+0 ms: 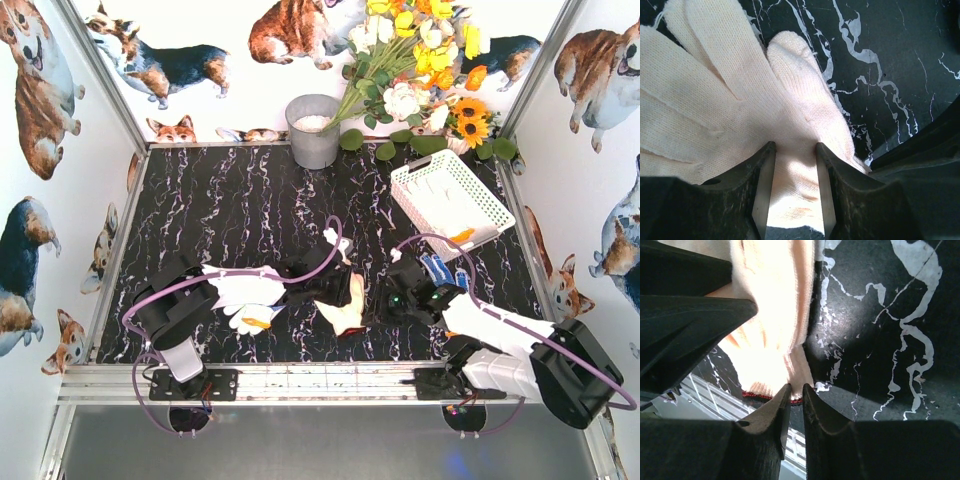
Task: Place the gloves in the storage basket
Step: Pair the glove with the glove.
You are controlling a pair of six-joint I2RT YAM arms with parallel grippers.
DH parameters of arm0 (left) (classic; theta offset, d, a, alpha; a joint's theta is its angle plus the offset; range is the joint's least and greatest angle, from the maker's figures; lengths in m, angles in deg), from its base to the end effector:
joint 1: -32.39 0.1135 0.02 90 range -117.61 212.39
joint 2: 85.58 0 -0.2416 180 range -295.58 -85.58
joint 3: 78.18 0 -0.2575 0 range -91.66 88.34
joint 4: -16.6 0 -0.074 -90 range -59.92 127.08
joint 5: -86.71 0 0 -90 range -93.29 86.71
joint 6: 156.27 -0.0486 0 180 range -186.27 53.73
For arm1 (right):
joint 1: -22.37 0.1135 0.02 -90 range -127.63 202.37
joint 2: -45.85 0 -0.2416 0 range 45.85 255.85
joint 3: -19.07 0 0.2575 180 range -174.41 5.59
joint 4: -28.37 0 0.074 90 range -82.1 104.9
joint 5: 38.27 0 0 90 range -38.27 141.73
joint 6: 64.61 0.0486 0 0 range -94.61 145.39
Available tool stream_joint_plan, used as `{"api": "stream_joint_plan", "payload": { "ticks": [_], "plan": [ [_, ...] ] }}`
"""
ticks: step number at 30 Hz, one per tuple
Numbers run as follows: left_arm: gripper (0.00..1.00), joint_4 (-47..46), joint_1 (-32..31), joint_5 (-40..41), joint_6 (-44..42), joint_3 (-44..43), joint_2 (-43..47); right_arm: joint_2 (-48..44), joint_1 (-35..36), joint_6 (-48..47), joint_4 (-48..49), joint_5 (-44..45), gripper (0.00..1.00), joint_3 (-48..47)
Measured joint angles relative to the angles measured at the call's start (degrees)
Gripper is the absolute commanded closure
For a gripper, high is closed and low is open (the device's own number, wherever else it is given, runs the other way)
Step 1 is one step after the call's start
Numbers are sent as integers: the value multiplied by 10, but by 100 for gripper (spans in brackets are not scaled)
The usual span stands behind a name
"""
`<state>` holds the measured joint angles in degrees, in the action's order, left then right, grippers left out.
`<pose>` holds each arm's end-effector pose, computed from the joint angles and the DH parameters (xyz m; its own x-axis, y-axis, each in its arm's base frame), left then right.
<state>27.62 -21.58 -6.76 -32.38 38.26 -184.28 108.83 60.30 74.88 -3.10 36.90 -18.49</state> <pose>0.2047 -0.2864 0.1157 -0.8160 0.1757 -0.5506 0.4540 0.7845 -0.4225 0.1571 0.1382 0.1169 -0.9648 0.1799 -0.1918 0.0447 0.8309 0.5546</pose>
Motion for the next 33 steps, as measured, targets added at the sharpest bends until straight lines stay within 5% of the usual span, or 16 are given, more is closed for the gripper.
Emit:
{"api": "stream_joint_plan", "payload": {
  "ticks": [8,17,33],
  "plan": [
    [60,-18,0,-3,6,8,2,48,15,0,28,3,83,2],
    [54,13,0,1,3,8,55,43,22,-3,20,10,70,-2],
    [66,30,11,38,-3,19,72,27,22,-20,-17,34,71,-56]
  ]
}}
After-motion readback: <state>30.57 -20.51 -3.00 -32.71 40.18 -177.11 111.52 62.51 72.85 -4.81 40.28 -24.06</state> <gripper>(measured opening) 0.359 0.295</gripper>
